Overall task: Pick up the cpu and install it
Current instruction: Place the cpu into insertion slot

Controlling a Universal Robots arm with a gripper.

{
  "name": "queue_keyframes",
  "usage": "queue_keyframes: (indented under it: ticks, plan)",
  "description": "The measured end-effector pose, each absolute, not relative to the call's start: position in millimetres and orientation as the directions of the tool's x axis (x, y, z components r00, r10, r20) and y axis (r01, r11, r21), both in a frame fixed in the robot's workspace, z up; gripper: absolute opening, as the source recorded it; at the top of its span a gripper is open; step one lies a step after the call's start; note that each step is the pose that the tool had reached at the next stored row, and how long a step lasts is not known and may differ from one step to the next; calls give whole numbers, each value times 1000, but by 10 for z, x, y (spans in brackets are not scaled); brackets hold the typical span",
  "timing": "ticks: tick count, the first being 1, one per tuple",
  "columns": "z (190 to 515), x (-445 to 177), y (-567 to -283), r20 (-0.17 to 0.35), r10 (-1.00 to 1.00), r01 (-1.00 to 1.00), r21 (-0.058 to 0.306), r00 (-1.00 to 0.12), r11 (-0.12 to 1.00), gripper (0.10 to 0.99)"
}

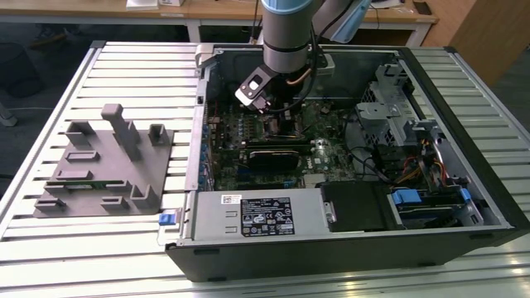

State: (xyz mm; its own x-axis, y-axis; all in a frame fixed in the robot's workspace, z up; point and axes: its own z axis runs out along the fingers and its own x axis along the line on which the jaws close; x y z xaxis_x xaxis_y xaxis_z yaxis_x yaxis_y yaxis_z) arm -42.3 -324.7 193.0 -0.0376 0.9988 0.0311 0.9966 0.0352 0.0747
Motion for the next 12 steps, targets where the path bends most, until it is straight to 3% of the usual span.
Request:
queue_keyframes:
  ticks: [2,3,12]
  plan:
    - [1927,-422,-3246,32,999,997,75,-38,35,545]
    - [1928,-423,-3247,31,999,997,74,-38,35,608]
    - [1995,-424,-3248,31,999,997,74,-37,35,608]
